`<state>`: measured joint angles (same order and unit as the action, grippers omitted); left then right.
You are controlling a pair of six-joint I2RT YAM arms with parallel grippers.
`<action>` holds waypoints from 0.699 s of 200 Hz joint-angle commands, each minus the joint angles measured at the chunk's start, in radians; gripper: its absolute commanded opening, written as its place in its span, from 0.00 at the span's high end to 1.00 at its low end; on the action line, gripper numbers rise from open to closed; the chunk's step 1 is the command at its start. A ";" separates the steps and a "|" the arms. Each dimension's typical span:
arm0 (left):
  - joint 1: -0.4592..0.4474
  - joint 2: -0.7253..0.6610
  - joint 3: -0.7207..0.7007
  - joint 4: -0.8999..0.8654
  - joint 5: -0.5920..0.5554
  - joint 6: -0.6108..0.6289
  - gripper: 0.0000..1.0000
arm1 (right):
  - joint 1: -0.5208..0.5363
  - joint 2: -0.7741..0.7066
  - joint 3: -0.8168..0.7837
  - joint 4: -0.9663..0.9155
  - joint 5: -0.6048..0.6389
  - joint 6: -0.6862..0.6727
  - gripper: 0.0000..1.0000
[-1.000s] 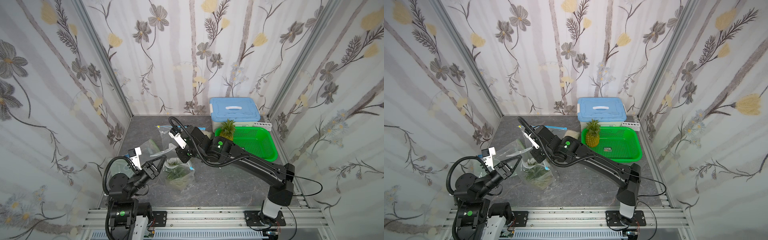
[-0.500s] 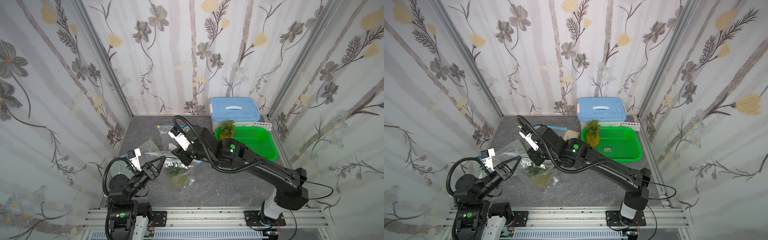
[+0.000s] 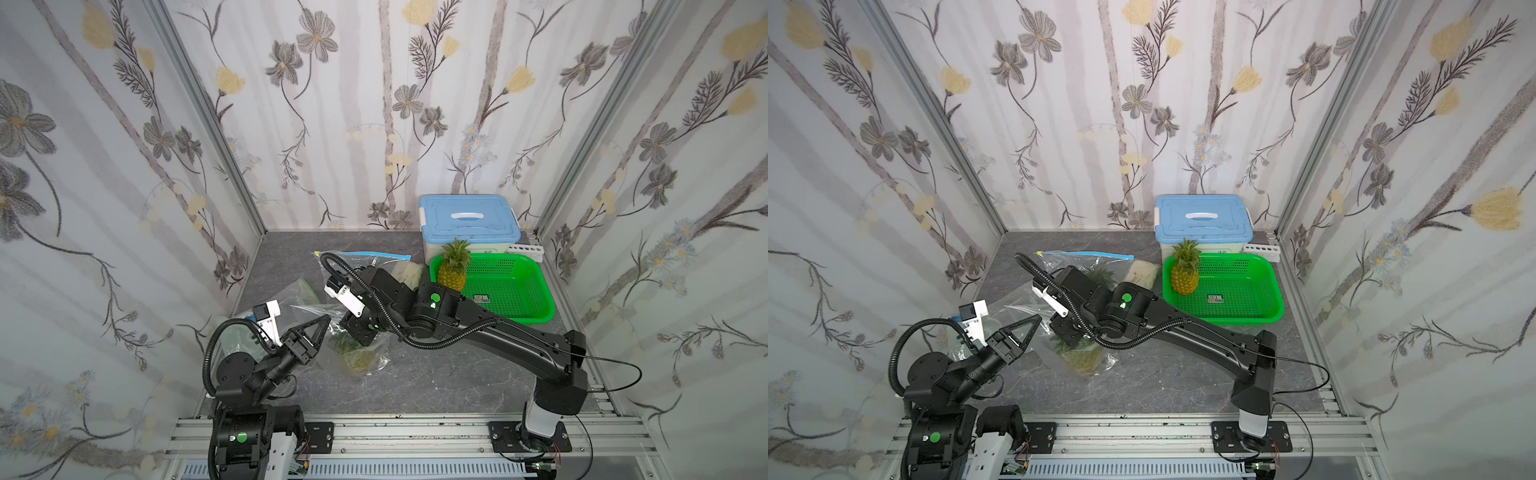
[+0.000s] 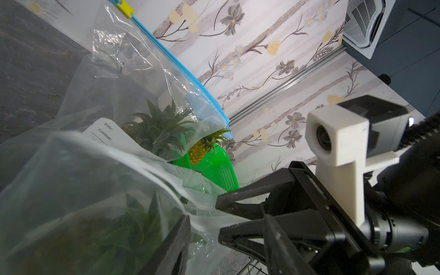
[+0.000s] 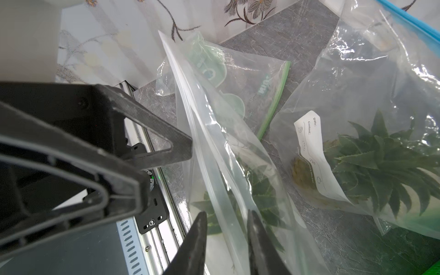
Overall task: Open the zip-top bag and take out the pineapple
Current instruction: Open the zipper of the food storage bag at the center of the board.
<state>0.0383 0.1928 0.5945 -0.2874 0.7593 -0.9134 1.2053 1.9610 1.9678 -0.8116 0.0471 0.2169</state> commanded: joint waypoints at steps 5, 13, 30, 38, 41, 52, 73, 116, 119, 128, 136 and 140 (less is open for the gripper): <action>0.000 -0.007 0.007 0.014 -0.007 0.010 0.48 | -0.017 0.012 0.002 0.005 -0.016 0.022 0.69; 0.000 -0.008 0.005 0.013 -0.006 0.010 0.49 | -0.025 0.016 0.002 0.003 -0.022 0.025 0.69; 0.000 -0.010 0.004 0.012 -0.006 0.011 0.49 | -0.041 0.028 0.004 0.005 -0.026 0.030 0.69; 0.000 -0.009 0.004 0.013 -0.006 0.011 0.49 | -0.048 0.033 0.007 0.006 -0.031 0.033 0.69; 0.000 -0.009 0.004 0.012 -0.007 0.011 0.49 | -0.051 0.034 0.006 0.007 -0.032 0.034 0.69; 0.000 -0.010 0.004 0.013 -0.006 0.011 0.49 | -0.059 0.041 0.010 0.007 -0.034 0.036 0.69; -0.001 -0.010 0.002 0.014 -0.007 0.013 0.49 | -0.069 0.050 0.019 0.001 -0.038 0.035 0.68; 0.000 -0.022 -0.008 0.016 -0.011 0.007 0.50 | -0.063 0.068 0.039 -0.039 -0.077 0.024 0.63; 0.000 -0.024 -0.009 0.014 -0.011 0.007 0.50 | -0.062 0.070 0.039 -0.041 -0.076 0.024 0.62; 0.000 -0.027 -0.012 0.015 -0.013 0.005 0.50 | -0.060 0.072 0.040 -0.048 -0.074 0.024 0.62; 0.000 -0.030 -0.014 0.016 -0.015 0.003 0.50 | -0.059 0.076 0.043 -0.052 -0.071 0.025 0.61; 0.000 -0.032 -0.013 0.015 -0.015 0.002 0.50 | -0.059 0.079 0.044 -0.055 -0.069 0.026 0.61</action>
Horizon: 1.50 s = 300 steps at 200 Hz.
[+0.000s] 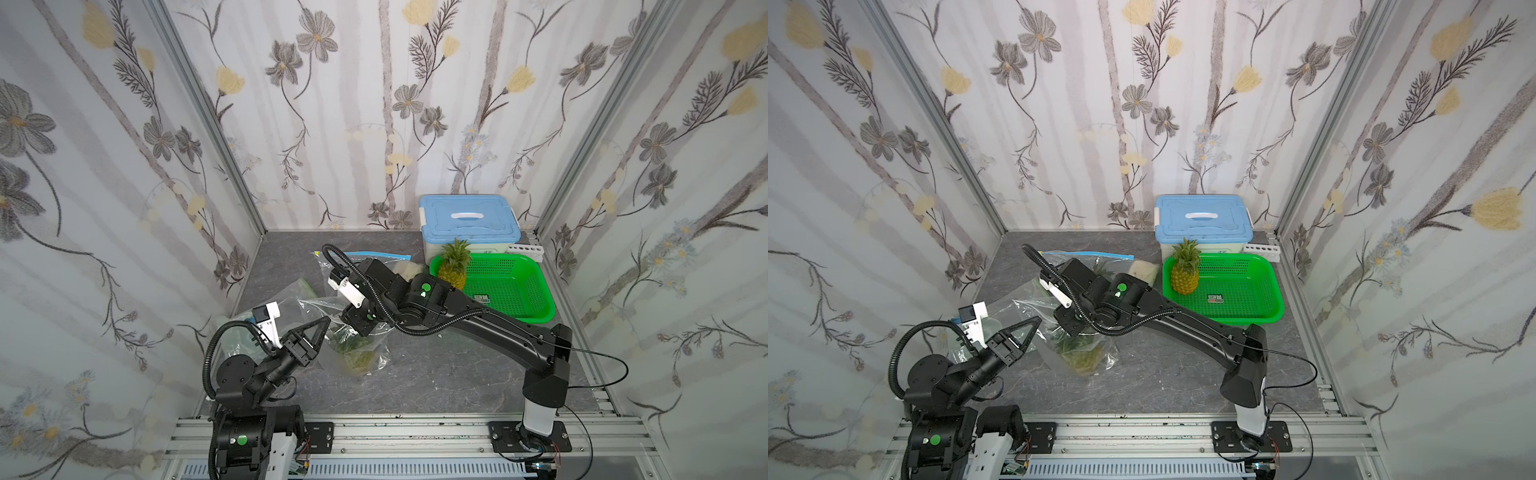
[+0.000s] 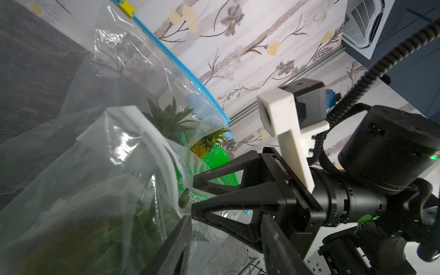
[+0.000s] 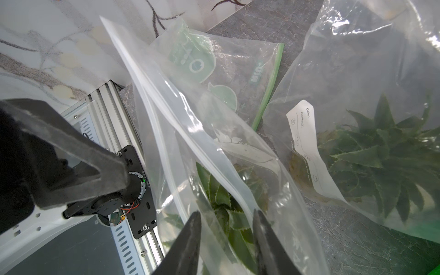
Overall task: Open the zip-top bag and take out the pineapple
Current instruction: Open the zipper of the food storage bag at the center of the board.
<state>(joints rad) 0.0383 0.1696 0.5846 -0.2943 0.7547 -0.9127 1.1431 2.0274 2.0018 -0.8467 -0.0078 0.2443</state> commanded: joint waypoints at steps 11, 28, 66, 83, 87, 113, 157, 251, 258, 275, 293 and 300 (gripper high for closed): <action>0.000 -0.014 -0.007 0.021 -0.012 0.000 0.50 | 0.003 0.020 0.010 -0.019 -0.014 0.001 0.60; -0.001 -0.019 -0.010 0.020 -0.014 0.000 0.50 | 0.003 0.036 0.019 -0.019 -0.011 0.004 0.58; 0.000 -0.020 -0.010 0.014 -0.014 0.007 0.50 | 0.003 0.070 0.054 -0.026 -0.029 0.004 0.50; -0.001 -0.024 -0.011 0.011 -0.016 0.008 0.50 | 0.003 0.073 0.059 -0.037 -0.032 0.008 0.49; 0.000 -0.026 -0.012 0.012 -0.018 0.008 0.50 | 0.003 0.072 0.060 -0.040 -0.032 0.009 0.49; 0.000 -0.034 -0.022 0.013 -0.020 0.002 0.51 | 0.004 0.064 0.060 -0.070 -0.034 0.024 0.49; -0.001 -0.042 -0.027 0.013 -0.022 0.001 0.51 | 0.019 0.043 0.060 -0.129 -0.029 0.047 0.48; 0.000 -0.080 -0.064 0.016 -0.020 -0.014 0.51 | 0.022 0.051 0.069 -0.131 0.004 0.084 0.43; 0.000 -0.082 -0.066 0.014 -0.019 -0.013 0.52 | 0.018 0.042 0.068 -0.116 0.005 0.093 0.42; 0.000 -0.085 -0.064 0.010 -0.020 -0.012 0.52 | 0.006 0.026 0.069 -0.080 -0.001 0.120 0.42; 0.000 -0.088 -0.063 0.009 -0.020 -0.011 0.52 | -0.002 0.021 0.068 -0.051 -0.016 0.144 0.42; 0.000 -0.088 -0.062 0.009 -0.022 -0.011 0.52 | -0.003 0.021 0.068 -0.041 -0.018 0.152 0.41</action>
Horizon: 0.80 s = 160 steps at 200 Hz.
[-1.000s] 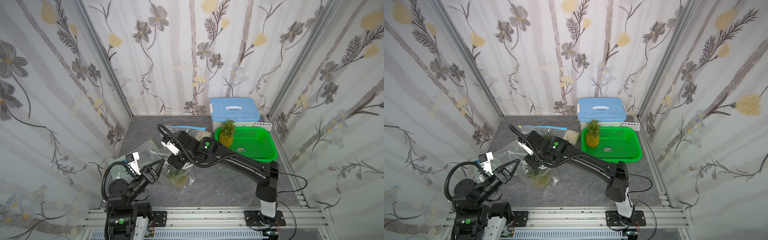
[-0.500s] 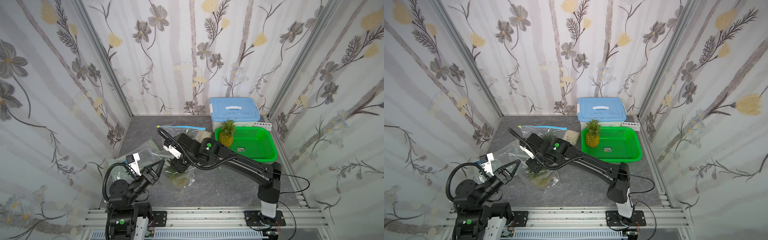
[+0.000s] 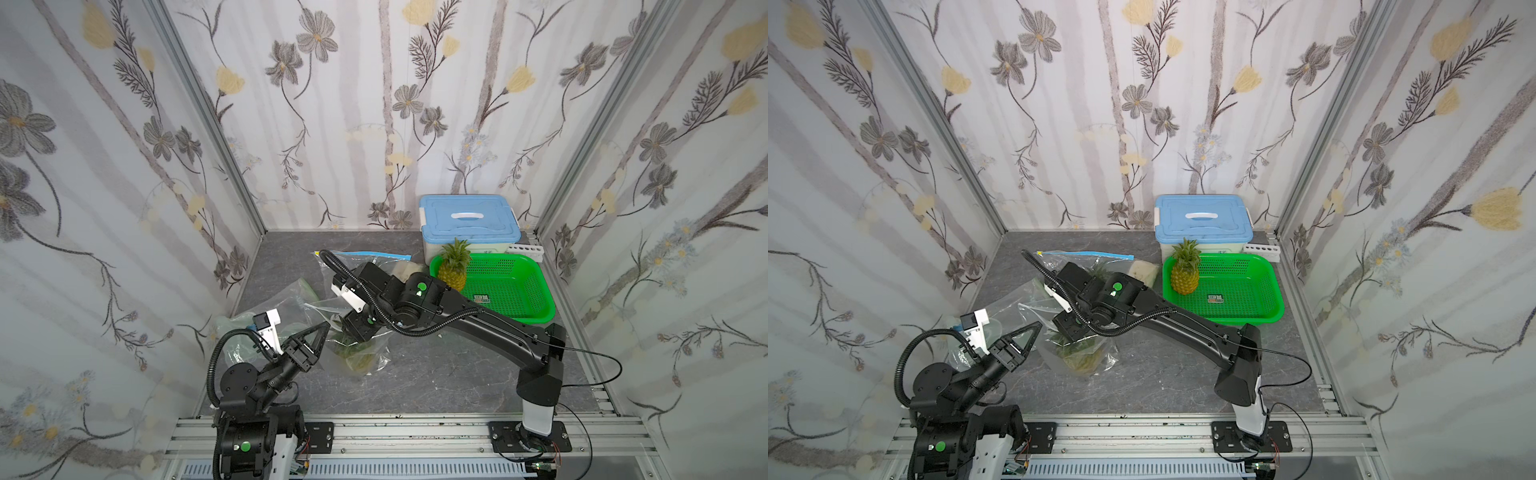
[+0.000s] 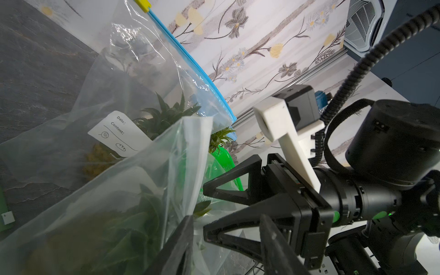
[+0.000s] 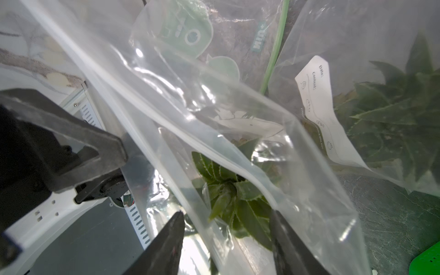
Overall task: Open the zip-top bag and take out the pineapple
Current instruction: Open the zipper of the food storage bag at the center of the board.
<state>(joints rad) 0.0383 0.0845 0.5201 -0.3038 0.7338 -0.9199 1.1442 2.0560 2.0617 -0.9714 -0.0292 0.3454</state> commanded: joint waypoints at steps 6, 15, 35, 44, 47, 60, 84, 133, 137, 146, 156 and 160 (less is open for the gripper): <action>0.000 -0.004 0.002 0.018 -0.001 -0.003 0.52 | -0.006 -0.007 0.008 0.091 -0.001 0.054 0.41; 0.000 -0.004 0.004 0.017 0.000 -0.002 0.52 | -0.011 -0.002 0.010 0.099 -0.011 0.060 0.41; 0.000 -0.004 0.010 0.006 0.001 0.005 0.52 | -0.021 0.013 0.014 0.101 -0.029 0.065 0.42; 0.000 -0.004 0.013 0.000 0.000 0.011 0.52 | -0.021 0.015 0.014 0.097 -0.028 0.067 0.42; 0.000 -0.003 0.015 -0.003 0.001 0.013 0.52 | -0.020 0.015 0.014 0.096 -0.029 0.068 0.42; 0.000 -0.005 0.018 -0.009 -0.001 0.018 0.53 | -0.015 0.008 0.014 0.088 -0.027 0.073 0.42; 0.000 -0.004 0.016 -0.003 -0.006 0.015 0.53 | -0.002 -0.007 0.014 0.072 -0.010 0.087 0.42; 0.000 -0.020 0.022 -0.020 -0.004 0.024 0.53 | 0.017 -0.014 -0.018 0.068 0.021 0.153 0.41; 0.000 -0.023 0.022 -0.024 -0.004 0.026 0.53 | 0.018 -0.013 -0.018 0.069 0.023 0.160 0.41; 0.000 -0.025 0.023 -0.030 -0.002 0.029 0.54 | 0.021 -0.013 -0.019 0.069 0.025 0.174 0.41; 0.000 -0.027 0.023 -0.035 -0.002 0.033 0.54 | 0.026 -0.014 -0.024 0.071 0.027 0.187 0.41; 0.000 -0.029 0.023 -0.038 0.000 0.035 0.54 | 0.028 -0.014 -0.025 0.071 0.029 0.191 0.41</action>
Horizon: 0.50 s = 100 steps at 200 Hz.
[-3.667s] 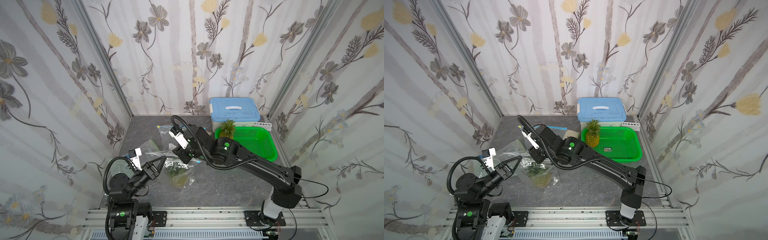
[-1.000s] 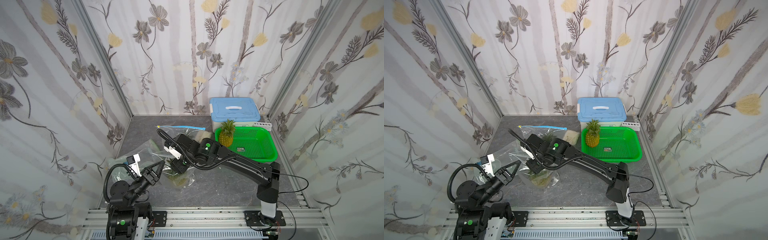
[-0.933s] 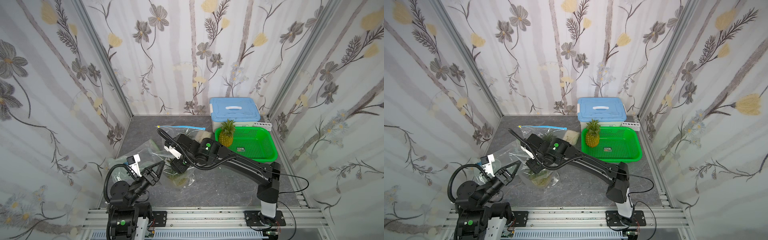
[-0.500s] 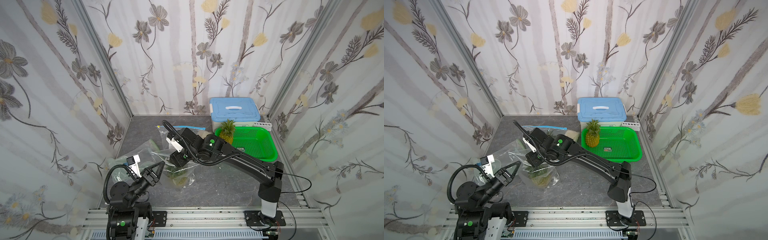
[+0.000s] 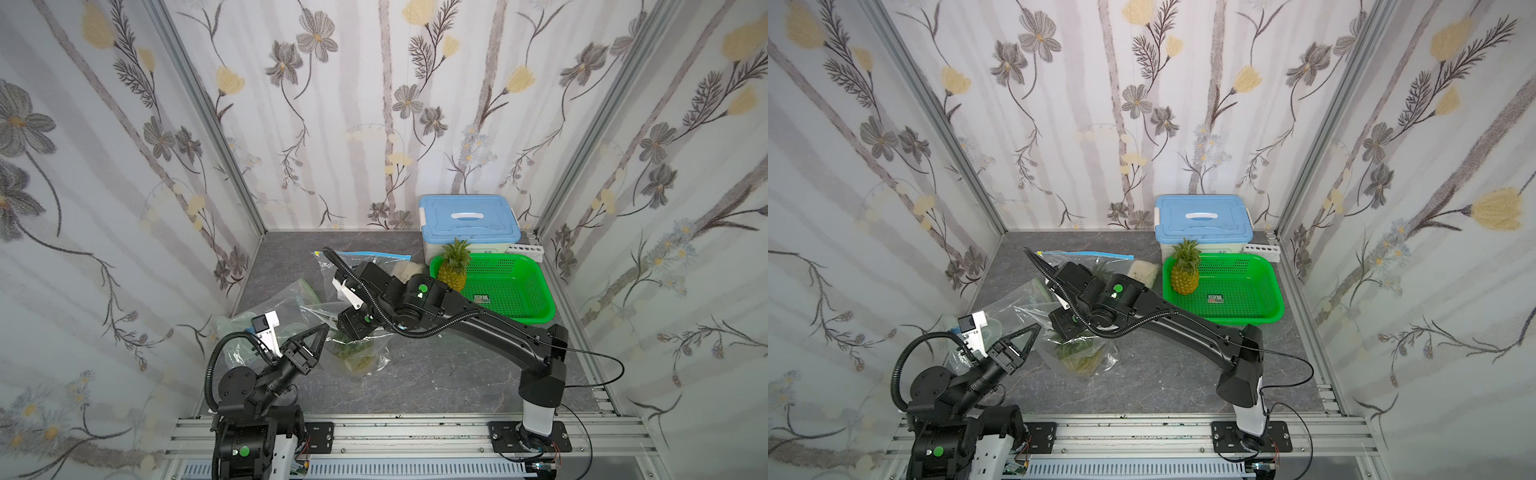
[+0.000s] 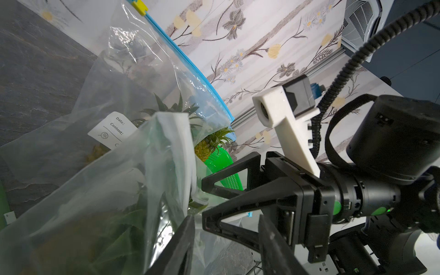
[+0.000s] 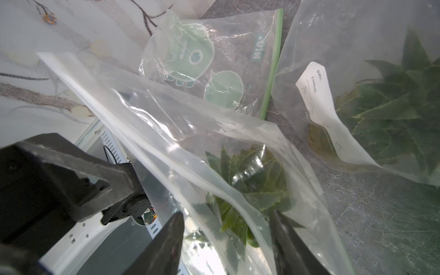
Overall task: Open the zip-top bag and take out the pineapple
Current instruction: Open the zipper of the food storage bag at the center of the board.
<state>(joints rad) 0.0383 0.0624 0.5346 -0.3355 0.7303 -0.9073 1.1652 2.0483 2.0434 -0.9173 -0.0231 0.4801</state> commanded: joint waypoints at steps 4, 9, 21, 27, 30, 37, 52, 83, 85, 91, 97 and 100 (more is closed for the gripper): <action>0.000 -0.008 0.010 -0.008 0.004 0.025 0.54 | 0.009 -0.007 -0.008 0.015 0.024 0.061 0.41; 0.000 -0.011 0.010 -0.010 0.004 0.027 0.54 | 0.011 -0.007 -0.008 0.012 0.027 0.065 0.41; 0.000 -0.012 0.013 -0.016 0.004 0.031 0.54 | 0.019 -0.012 -0.009 0.007 0.036 0.076 0.41; 0.000 -0.014 0.012 -0.017 0.006 0.032 0.54 | 0.023 -0.017 -0.011 0.006 0.043 0.080 0.41; 0.000 -0.014 0.010 -0.017 0.006 0.033 0.54 | 0.025 -0.019 -0.011 0.006 0.045 0.082 0.41; 0.000 -0.017 0.009 -0.017 0.006 0.033 0.54 | 0.031 -0.025 -0.010 0.007 0.048 0.085 0.41; 0.000 -0.020 0.005 -0.019 0.004 0.031 0.54 | 0.040 -0.032 -0.010 0.012 0.051 0.090 0.41; 0.000 -0.033 0.006 -0.025 -0.003 0.034 0.55 | 0.052 -0.049 -0.008 0.027 0.048 0.093 0.41; 0.000 -0.034 0.005 -0.028 -0.004 0.034 0.55 | 0.053 -0.049 -0.008 0.029 0.046 0.092 0.42; 0.000 -0.037 0.009 -0.033 -0.009 0.037 0.55 | 0.054 -0.052 -0.007 0.035 0.038 0.091 0.43; 0.000 -0.039 0.011 -0.041 -0.013 0.041 0.55 | 0.055 -0.055 -0.006 0.043 0.027 0.091 0.45; 0.000 -0.040 0.014 -0.045 -0.016 0.044 0.55 | 0.055 -0.056 -0.008 0.047 0.023 0.090 0.46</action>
<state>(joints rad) 0.0383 0.0311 0.5381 -0.3775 0.7296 -0.8890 1.2152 2.0083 2.0335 -0.9192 0.0067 0.5549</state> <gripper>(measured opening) 0.452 0.569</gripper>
